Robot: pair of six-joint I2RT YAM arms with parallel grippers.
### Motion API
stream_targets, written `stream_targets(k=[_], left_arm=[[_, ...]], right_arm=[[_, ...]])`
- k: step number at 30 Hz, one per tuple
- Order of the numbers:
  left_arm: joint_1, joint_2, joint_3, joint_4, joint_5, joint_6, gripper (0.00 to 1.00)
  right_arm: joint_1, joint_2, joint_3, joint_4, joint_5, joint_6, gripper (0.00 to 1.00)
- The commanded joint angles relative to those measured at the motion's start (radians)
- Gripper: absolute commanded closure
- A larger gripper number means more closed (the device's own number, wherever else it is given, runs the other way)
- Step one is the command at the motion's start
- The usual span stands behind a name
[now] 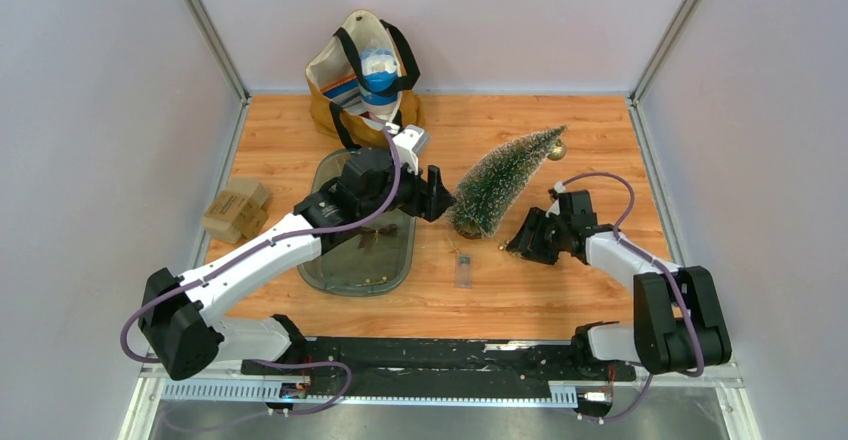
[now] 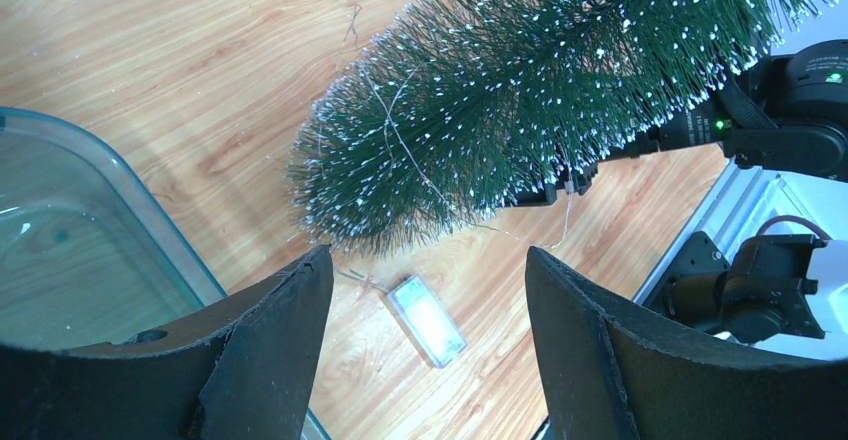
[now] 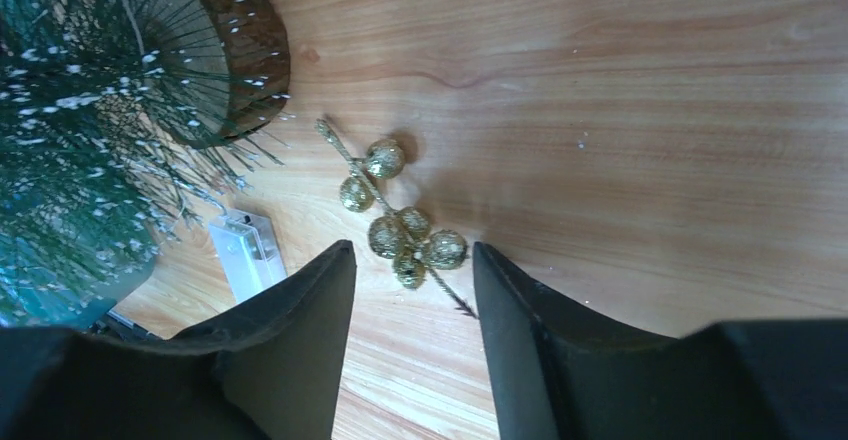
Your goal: Decorate the small christmas tree
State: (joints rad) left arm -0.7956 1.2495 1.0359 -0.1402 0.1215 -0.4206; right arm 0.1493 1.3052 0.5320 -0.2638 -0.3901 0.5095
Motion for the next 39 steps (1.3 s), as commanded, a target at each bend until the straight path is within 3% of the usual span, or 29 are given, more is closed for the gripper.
stream_targets(k=[1,11,15,20,25,29,39], left_arm=[[0.006,-0.009,0.004,0.016,0.006,0.005,0.22],[0.009,-0.013,-0.010,0.008,0.001,0.003,0.22],[0.012,-0.010,-0.010,0.010,0.003,0.002,0.22],[0.015,-0.001,-0.010,0.021,0.012,-0.001,0.22],[0.016,0.016,-0.007,0.030,0.024,-0.009,0.22],[0.016,0.007,-0.007,0.024,0.023,-0.010,0.22],[0.018,-0.025,-0.025,0.010,-0.014,-0.017,0.22]], right_arm=[[0.001,0.035,-0.006,0.037,0.046,0.000,0.49],[-0.014,-0.158,-0.076,0.026,0.223,0.093,0.71],[-0.063,-0.299,-0.144,-0.015,0.292,0.155,0.72],[-0.079,-0.486,-0.234,-0.070,0.267,0.233,0.75],[-0.080,-0.626,-0.294,-0.003,0.279,0.293,0.68],[-0.088,-0.543,-0.209,0.017,0.321,0.244,0.66],[-0.090,-0.081,0.063,0.066,0.191,0.121,0.68]])
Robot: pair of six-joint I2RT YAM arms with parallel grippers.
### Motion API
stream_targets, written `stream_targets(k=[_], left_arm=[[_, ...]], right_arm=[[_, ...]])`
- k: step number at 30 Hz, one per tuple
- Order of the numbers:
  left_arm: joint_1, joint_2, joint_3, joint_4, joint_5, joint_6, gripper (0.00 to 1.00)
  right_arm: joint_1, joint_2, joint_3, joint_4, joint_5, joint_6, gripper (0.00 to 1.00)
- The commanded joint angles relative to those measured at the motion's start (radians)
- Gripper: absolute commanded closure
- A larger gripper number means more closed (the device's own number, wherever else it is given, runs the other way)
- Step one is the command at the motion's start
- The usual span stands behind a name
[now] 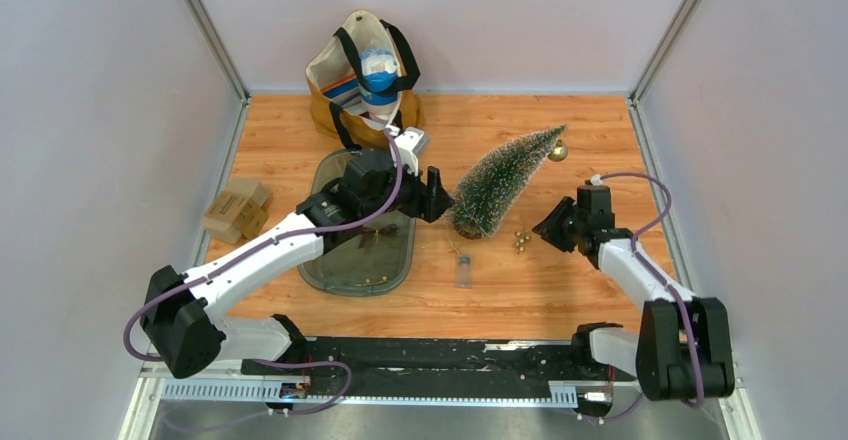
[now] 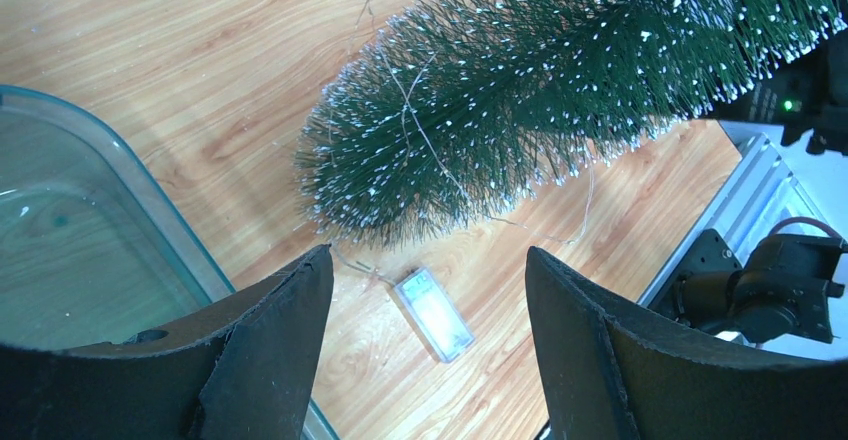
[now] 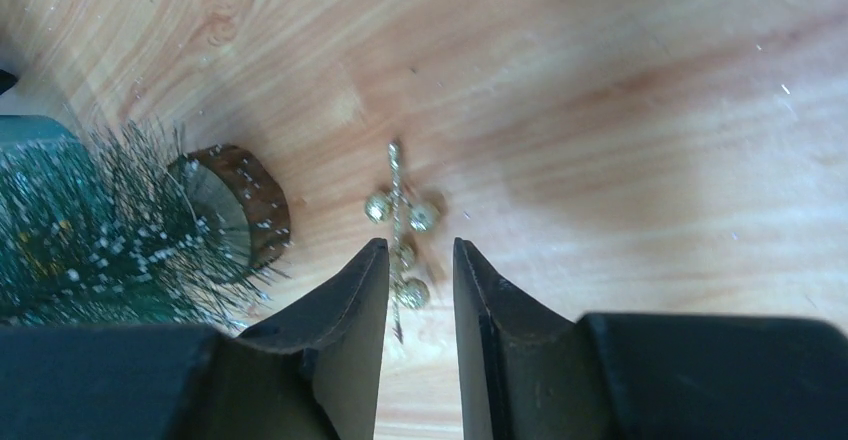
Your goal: Decorate the small christmas tree
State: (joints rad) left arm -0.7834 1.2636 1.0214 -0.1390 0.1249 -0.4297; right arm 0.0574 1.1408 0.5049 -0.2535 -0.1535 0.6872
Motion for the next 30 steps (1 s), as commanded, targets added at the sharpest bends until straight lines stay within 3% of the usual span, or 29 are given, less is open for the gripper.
stream_targets(k=[1,22,30], left_arm=[[0.006,-0.041,-0.012,0.009,-0.021,-0.009,0.22],[0.026,-0.052,-0.024,0.003,-0.033,-0.015,0.22],[0.035,-0.049,-0.034,0.012,-0.025,-0.020,0.22]], right_arm=[[0.008,0.105,0.099,0.059,-0.043,-0.058,0.68],[0.134,0.257,0.164,0.083,0.150,-0.106,0.66],[0.142,0.235,0.153,0.151,0.068,-0.166,0.57]])
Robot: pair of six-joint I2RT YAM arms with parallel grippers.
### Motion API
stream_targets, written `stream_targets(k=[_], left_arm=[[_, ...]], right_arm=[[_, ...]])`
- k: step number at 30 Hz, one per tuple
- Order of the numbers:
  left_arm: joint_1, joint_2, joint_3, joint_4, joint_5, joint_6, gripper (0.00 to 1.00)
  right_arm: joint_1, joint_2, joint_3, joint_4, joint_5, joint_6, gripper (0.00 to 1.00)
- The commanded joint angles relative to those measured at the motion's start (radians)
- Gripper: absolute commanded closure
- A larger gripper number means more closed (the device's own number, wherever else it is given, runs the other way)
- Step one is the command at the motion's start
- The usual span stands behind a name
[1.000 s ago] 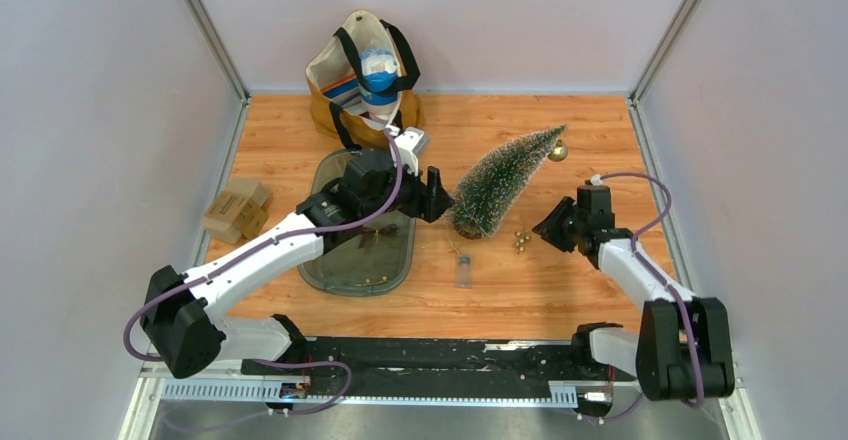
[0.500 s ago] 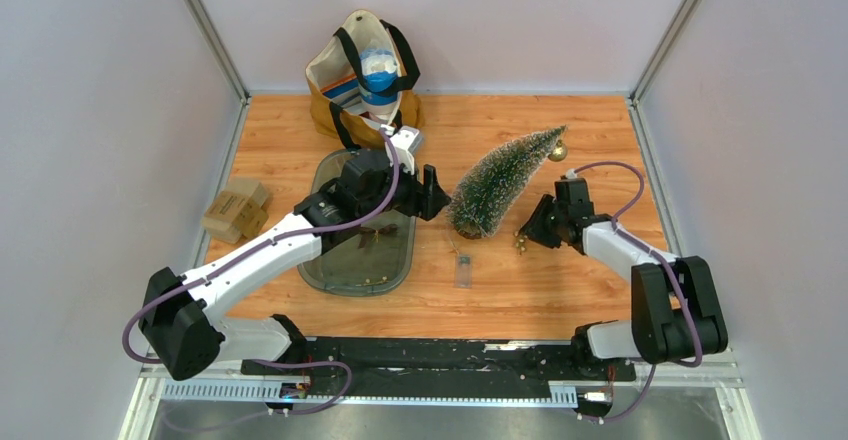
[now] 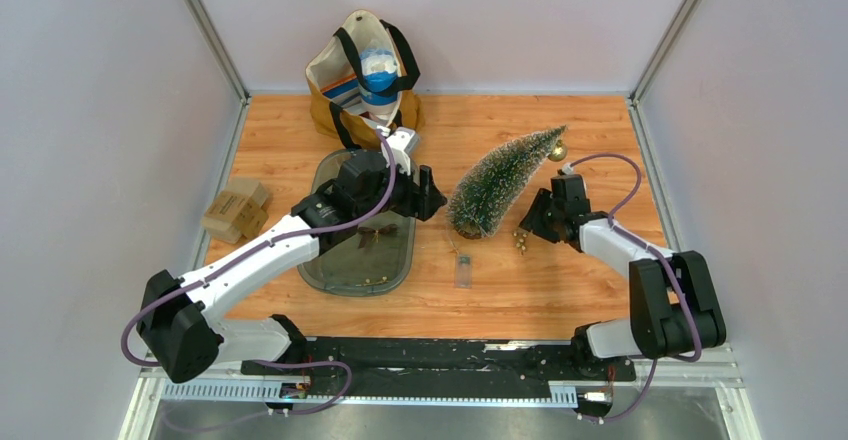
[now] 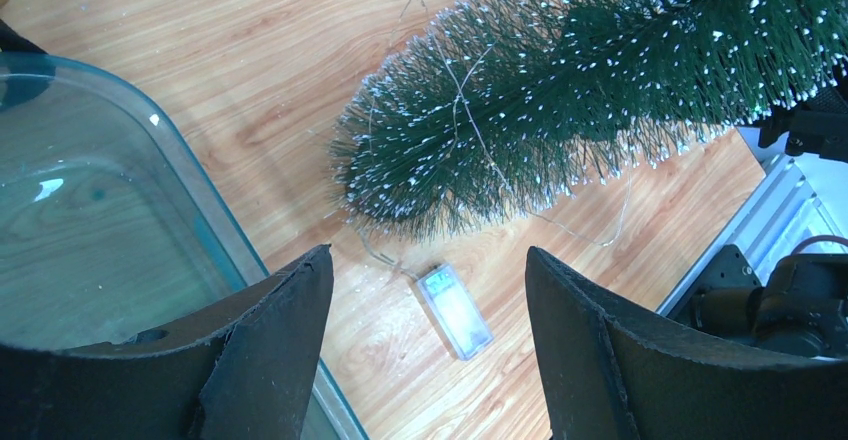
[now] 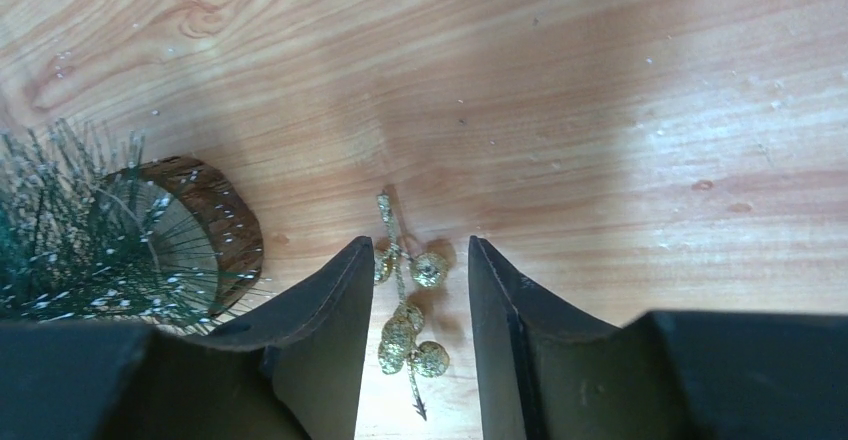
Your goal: Decorate the small christmas tree
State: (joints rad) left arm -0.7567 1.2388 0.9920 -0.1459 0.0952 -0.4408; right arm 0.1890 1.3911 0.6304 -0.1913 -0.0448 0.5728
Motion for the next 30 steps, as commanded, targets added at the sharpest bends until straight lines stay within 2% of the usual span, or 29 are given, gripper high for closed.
stream_targets(k=[1,6,16,21,30], left_arm=[[0.008,-0.019,-0.001,0.020,0.006,-0.009,0.22],[0.008,-0.019,0.000,0.022,0.011,-0.012,0.22],[0.013,-0.030,-0.007,0.006,0.004,-0.003,0.22],[0.014,-0.030,-0.010,0.008,0.009,-0.004,0.22],[0.019,-0.042,-0.013,0.003,0.006,0.002,0.22]], right_arm=[[0.012,-0.003,0.032,0.096,-0.049,-0.063,0.57],[0.033,0.062,0.063,0.115,-0.053,-0.086,0.57],[0.067,0.114,0.077,0.032,0.095,-0.114,0.64],[0.093,0.163,0.115,-0.037,0.170,-0.134,0.63],[0.128,0.157,0.086,-0.054,0.204,-0.128,0.66]])
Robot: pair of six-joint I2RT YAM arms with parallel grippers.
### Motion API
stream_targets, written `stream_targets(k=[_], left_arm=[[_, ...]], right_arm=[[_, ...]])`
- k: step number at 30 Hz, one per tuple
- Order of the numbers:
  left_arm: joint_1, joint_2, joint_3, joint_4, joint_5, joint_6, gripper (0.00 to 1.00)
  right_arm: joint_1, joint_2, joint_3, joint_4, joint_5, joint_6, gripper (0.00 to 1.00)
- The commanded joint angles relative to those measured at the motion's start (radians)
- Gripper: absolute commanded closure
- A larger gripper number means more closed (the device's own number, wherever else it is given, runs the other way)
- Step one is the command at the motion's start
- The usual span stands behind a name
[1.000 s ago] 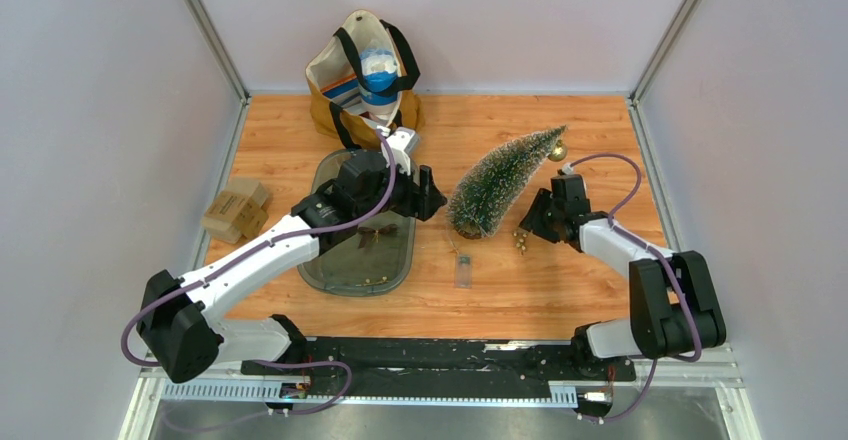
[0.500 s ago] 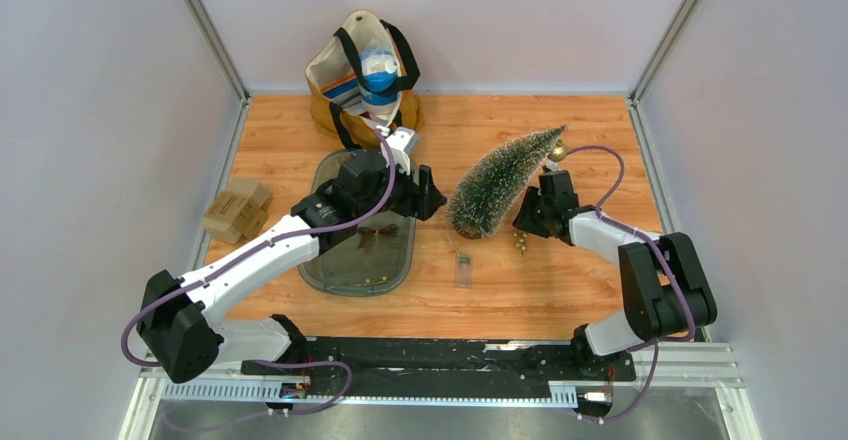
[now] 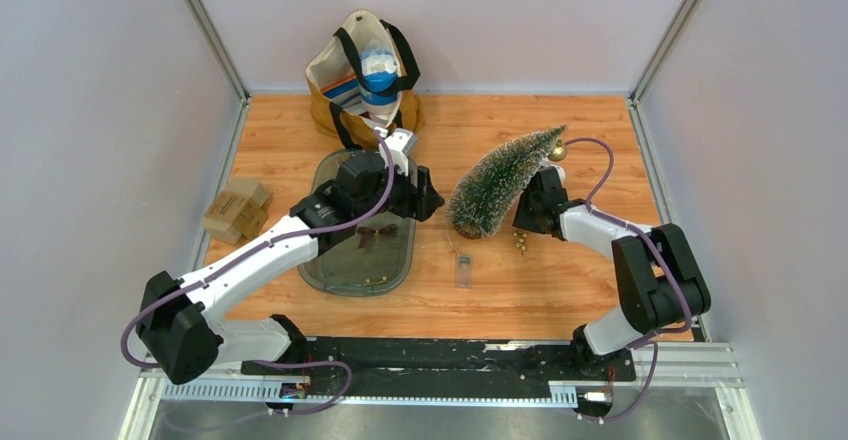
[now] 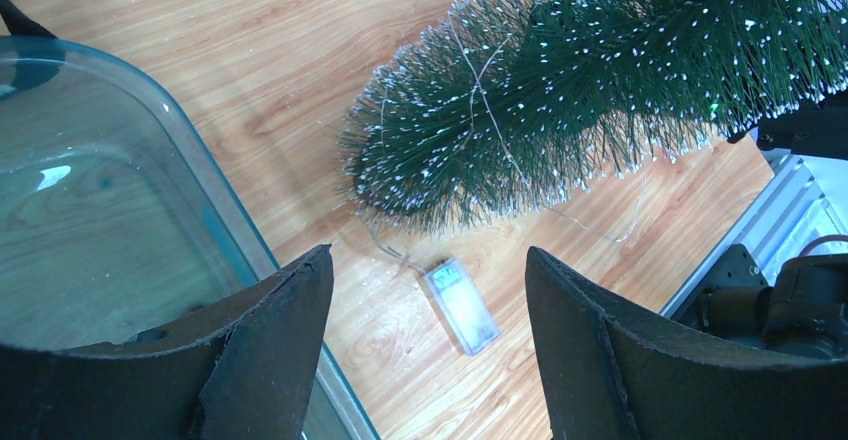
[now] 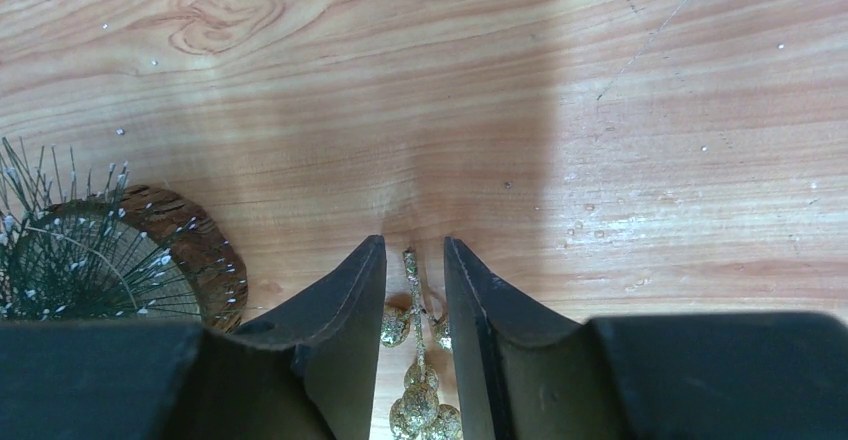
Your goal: Decorate the small christmas tree
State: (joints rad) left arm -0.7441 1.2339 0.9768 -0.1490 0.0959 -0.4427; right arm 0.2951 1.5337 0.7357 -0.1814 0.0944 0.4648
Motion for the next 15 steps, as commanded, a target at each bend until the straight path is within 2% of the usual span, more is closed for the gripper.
stream_targets(k=[1,15], left_arm=[[0.008,-0.037,0.000,0.006,0.005,0.004,0.22],[0.011,-0.034,-0.007,0.014,0.013,-0.001,0.22]], right_arm=[[0.027,0.008,-0.022,-0.072,0.073,-0.020,0.66],[0.064,-0.006,-0.035,-0.119,0.149,0.005,0.69]])
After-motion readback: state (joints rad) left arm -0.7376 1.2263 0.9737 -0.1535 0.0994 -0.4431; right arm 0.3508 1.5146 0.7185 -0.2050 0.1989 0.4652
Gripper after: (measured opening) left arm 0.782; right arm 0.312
